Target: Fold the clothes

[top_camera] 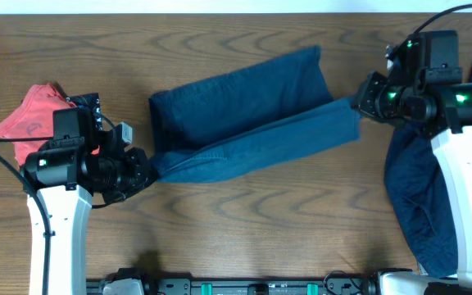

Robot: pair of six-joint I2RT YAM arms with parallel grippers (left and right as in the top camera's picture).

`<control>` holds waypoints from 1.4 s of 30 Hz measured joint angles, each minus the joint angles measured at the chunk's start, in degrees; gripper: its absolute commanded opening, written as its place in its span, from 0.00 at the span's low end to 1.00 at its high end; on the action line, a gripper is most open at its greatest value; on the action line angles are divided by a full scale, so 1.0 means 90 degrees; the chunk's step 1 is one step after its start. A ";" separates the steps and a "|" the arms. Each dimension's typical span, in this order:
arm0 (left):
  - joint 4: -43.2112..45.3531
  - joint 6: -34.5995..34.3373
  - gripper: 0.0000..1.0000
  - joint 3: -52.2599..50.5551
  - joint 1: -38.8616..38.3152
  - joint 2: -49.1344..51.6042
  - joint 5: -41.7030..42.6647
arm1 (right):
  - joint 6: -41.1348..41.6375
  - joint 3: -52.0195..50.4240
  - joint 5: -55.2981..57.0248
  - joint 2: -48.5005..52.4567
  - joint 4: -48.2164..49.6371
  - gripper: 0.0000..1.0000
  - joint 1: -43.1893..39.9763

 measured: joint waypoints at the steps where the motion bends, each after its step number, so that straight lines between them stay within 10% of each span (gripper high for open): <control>1: 0.0056 -0.0022 0.06 0.0000 -0.0010 0.0000 0.0032 | -0.0036 0.0000 0.0027 0.0005 0.0083 0.01 0.0000; 27: 0.4170 -0.1715 0.06 0.0000 -0.0112 0.2052 -0.1209 | -0.0869 -0.0002 0.0180 0.2555 0.3939 0.01 0.0430; 29: 0.4658 -0.1734 0.15 0.0000 -0.0112 0.2465 -0.1248 | -0.0867 -0.0002 0.0206 0.2781 0.4345 0.08 0.0452; 31: 0.5214 -0.1727 0.43 -0.0002 -0.0104 0.2834 -0.1372 | -0.0882 -0.0002 0.0374 0.3050 0.4823 0.43 0.0471; 32: 0.5450 -0.1756 0.46 -0.0002 -0.0073 0.2987 -0.1447 | -0.0879 -0.0002 0.0500 0.3150 0.5015 0.45 0.0466; 42: 0.5848 -0.1809 0.49 -0.0005 0.0148 0.3162 -0.0974 | -0.1290 0.0027 0.0238 0.3344 0.4843 0.27 0.0359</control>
